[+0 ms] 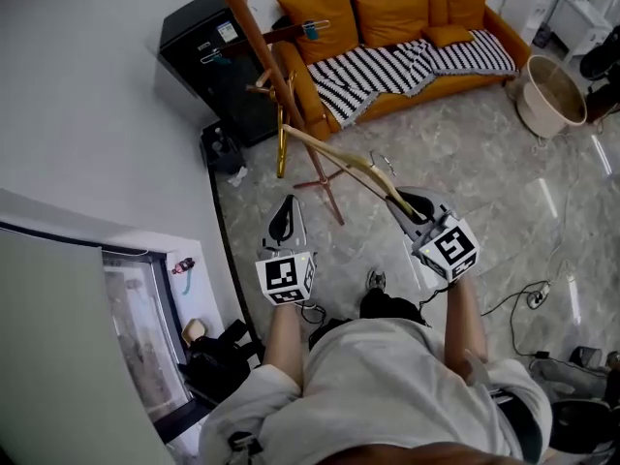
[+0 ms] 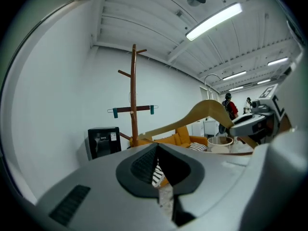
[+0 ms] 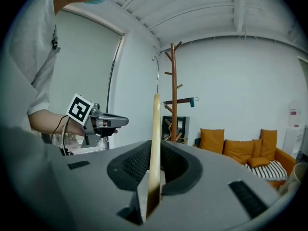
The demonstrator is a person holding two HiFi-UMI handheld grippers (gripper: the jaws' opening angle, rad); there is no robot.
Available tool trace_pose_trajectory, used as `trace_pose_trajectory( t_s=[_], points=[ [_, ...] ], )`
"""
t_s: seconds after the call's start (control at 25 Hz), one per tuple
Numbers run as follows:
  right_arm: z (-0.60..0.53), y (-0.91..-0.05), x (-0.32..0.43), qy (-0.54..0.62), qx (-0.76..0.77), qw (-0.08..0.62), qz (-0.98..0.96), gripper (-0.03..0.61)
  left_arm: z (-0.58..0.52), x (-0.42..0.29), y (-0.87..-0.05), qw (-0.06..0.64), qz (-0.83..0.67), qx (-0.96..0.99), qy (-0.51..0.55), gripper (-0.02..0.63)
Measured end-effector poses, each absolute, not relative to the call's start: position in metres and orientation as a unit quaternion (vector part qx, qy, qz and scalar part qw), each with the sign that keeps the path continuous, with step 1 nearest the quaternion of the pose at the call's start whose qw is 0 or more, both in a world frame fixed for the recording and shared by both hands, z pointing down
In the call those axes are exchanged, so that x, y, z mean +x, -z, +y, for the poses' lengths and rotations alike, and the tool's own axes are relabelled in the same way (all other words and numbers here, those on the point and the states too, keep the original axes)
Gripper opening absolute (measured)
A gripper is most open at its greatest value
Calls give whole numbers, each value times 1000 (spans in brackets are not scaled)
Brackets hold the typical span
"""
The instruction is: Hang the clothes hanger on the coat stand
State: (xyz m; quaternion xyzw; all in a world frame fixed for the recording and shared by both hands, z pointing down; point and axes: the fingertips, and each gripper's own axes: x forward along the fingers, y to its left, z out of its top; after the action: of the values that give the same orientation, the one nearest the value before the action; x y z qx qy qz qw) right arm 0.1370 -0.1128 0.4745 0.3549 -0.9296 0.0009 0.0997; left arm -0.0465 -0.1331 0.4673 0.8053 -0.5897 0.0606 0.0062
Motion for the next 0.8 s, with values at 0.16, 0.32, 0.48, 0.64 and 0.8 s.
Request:
trace_pose_trajectory(
  t_s=[0.16, 0.32, 0.48, 0.64, 0.8],
  points=[
    [-143, -479, 132, -22, 320, 89, -943, 49, -154, -45, -468, -8, -612, 785, -92, 11],
    [-166, -481, 121, -25, 300, 88, -949, 49, -167, -52, -469, -13, -627, 770, -118, 11],
    [-185, -479, 108, -28, 291, 83, -953, 49, -180, -64, -469, -7, -637, 762, -117, 11],
    [-200, -482, 97, -28, 276, 88, -957, 49, -194, -70, -472, -3, -642, 759, -110, 11],
    [-213, -486, 82, -21, 265, 104, -958, 49, -209, -81, -475, -1, -648, 755, -98, 11]
  ],
)
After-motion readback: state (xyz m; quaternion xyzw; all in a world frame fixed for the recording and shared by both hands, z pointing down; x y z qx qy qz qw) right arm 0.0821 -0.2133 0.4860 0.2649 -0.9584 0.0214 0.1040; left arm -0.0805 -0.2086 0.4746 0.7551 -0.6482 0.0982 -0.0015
